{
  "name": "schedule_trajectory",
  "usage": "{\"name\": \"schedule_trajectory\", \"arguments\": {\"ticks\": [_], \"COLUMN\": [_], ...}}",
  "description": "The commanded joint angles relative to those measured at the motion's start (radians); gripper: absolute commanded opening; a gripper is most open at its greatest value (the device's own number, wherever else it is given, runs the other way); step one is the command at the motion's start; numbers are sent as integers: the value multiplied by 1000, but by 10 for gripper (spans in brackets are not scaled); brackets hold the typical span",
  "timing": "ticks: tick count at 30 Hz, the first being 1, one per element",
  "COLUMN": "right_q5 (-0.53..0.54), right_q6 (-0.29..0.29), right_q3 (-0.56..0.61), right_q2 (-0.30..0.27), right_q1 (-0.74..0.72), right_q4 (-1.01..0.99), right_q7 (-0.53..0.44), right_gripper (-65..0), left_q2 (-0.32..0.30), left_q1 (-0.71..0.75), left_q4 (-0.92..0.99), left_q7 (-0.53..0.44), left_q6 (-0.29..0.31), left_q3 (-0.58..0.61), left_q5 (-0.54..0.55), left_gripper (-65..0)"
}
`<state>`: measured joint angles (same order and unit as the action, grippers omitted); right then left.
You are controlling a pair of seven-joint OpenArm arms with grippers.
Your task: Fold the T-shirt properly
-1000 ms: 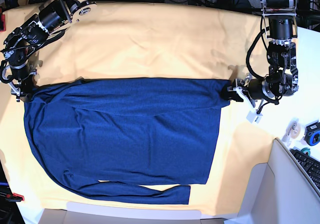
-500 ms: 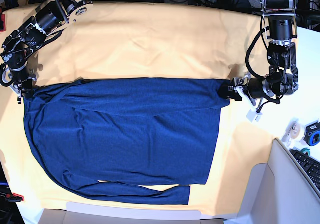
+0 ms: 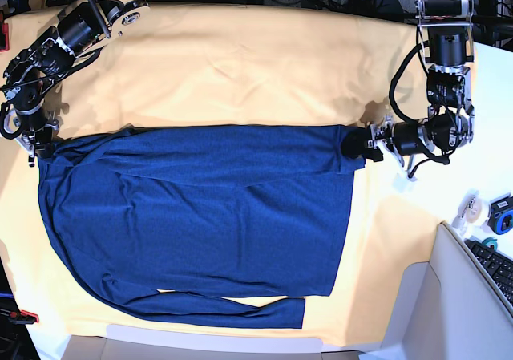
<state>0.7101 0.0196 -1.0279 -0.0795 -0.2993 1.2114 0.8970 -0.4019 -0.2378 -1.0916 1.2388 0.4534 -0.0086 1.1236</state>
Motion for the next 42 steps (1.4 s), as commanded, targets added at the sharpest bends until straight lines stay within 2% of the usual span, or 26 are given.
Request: {"name": "schedule_trajectory", "arguments": {"ticks": [1,8,12,18,22,24,27,33,35,42], "right_q5": [7,7,7,9,9,9,9,7,6,10], "right_q6": [7,7,7,7,7,7,7,7,7,7], "right_q3": [1,1,1,1,1,1,1,2,2,1], "right_q2": [4,4,5,5,5,7,7,-3,-9,-70], "right_q1": [-5,-5,-4,-4,-2,-2,-1,18,27,58], "right_q4": [-8,-8,-8,-8,-8,-8,-8,-2,0,12], "right_q7": [7,7,7,7,7,7,9,15,49,123], "right_gripper": [-650,-650,-650,-650,-650,-650,-650,-650,-650,-650], "left_q2": [-12,-10,-9,53,60,60,57,33,25,22], "left_q1": [-13,-13,-11,-13,-15,-15,-16,-16,-16,-8], "left_q4": [-12,-12,-6,-6,-6,-6,-6,-6,-11,-15], "left_q7": [22,20,9,11,9,8,6,8,8,20], "left_q6": [-3,-3,-3,-3,-3,-3,-5,-5,-5,-5], "left_q3": [0,0,0,0,0,0,0,0,0,-4], "left_q5": [9,17,16,13,11,11,11,11,11,11], "left_gripper": [-400,-402,-448,-472,-477,-516,-650,-649,-649,-649]}}
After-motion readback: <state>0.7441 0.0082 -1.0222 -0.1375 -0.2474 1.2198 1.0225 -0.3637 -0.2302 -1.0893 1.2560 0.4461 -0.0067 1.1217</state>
